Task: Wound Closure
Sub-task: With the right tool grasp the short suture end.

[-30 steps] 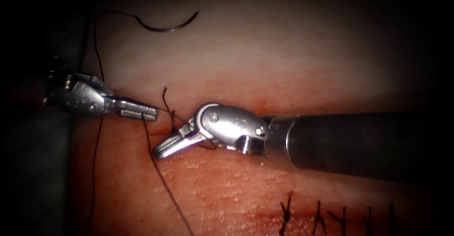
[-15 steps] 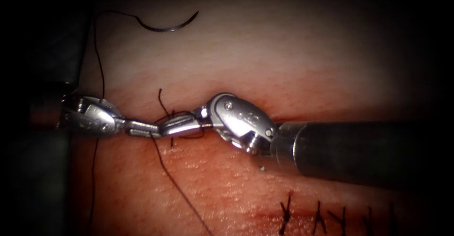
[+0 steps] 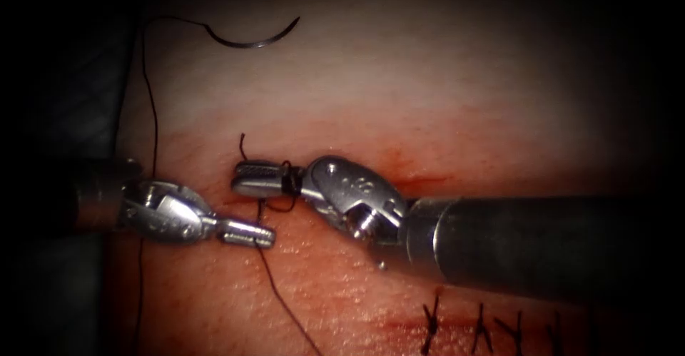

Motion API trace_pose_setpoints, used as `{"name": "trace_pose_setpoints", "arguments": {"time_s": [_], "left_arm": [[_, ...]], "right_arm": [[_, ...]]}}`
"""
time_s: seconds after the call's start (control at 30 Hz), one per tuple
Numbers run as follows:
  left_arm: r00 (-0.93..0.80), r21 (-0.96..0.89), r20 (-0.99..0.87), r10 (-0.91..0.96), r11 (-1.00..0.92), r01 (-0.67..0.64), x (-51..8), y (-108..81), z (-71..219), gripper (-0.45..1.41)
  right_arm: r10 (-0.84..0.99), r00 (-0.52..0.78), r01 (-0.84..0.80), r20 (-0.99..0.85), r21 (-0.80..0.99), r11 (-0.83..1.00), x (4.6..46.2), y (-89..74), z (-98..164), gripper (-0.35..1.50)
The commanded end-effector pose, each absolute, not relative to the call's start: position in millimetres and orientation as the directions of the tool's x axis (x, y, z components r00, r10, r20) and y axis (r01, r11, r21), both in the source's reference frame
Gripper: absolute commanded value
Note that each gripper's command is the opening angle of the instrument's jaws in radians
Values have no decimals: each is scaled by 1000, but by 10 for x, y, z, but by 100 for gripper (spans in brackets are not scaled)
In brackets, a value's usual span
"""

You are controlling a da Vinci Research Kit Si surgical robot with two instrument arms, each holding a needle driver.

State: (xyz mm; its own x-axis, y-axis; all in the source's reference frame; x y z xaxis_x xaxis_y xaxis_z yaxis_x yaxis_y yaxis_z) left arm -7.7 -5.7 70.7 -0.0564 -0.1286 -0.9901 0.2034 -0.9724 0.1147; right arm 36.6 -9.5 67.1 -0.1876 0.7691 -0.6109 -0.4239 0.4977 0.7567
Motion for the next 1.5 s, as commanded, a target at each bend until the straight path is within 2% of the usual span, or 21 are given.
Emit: {"name": "trace_pose_setpoints", "arguments": {"time_s": [0.03, 0.07, 0.2, 0.37, 0.5, 0.7, 0.73, 0.87, 1.13, 1.23, 1.4, 1.47, 1.5], "left_arm": [[-53, 114, -990, -128, -972, 204, -82, -56, 711, -45], [-53, 114, -990, -127, -972, 204, -82, -56, 710, -45], [-53, 114, -991, -127, -972, 204, -82, -56, 709, -45], [-51, 115, -991, -128, -972, 205, -83, -58, 709, -45], [-48, 117, -990, -129, -971, 207, -83, -60, 709, -45], [-45, 123, -990, -135, -970, 210, -83, -67, 708, -45], [-41, 119, -991, -130, -970, 213, -83, -69, 708, -45], [-37, 121, -991, -132, -969, 215, -83, -71, 708, -45], [-38, 121, -990, -132, -968, 218, -84, -74, 705, -45], [-37, 121, -991, -132, -968, 221, -86, -74, 704, -45], [-35, 122, -990, -133, -967, 225, -87, -75, 704, -45], [-37, 122, -990, -134, -966, 228, -87, -76, 704, -45], [-37, 122, -990, -134, -965, 231, -87, -76, 704, -45]], "right_arm": [[783, -218, -437, -582, 776, 455, 373, -93, 677, 67], [794, -235, -449, -560, 787, 422, 373, -89, 679, 81], [828, -281, -478, -485, 819, 318, 373, -81, 688, 108], [883, -248, -514, -397, 827, 227, 381, -76, 699, 103], [926, -144, -551, -349, 805, 217, 393, -76, 706, 99], [930, -145, -560, -336, 803, 203, 402, -69, 707, 96], [932, -142, -551, -334, 809, 206, 404, -69, 707, 89], [949, -84, -557, -305, 804, 209, 415, -68, 709, 83], [964, -20, -579, -267, 789, 206, 421, -67, 718, 76], [961, -40, -569, -275, 796, 204, 422, -64, 717, 49], [961, -42, -559, -274, 803, 205, 431, -64, 718, 15], [962, -37, -555, -270, 806, 205, 434, -64, 718, 15], [963, -36, -555, -268, 807, 204, 435, -62, 719, 25]]}}
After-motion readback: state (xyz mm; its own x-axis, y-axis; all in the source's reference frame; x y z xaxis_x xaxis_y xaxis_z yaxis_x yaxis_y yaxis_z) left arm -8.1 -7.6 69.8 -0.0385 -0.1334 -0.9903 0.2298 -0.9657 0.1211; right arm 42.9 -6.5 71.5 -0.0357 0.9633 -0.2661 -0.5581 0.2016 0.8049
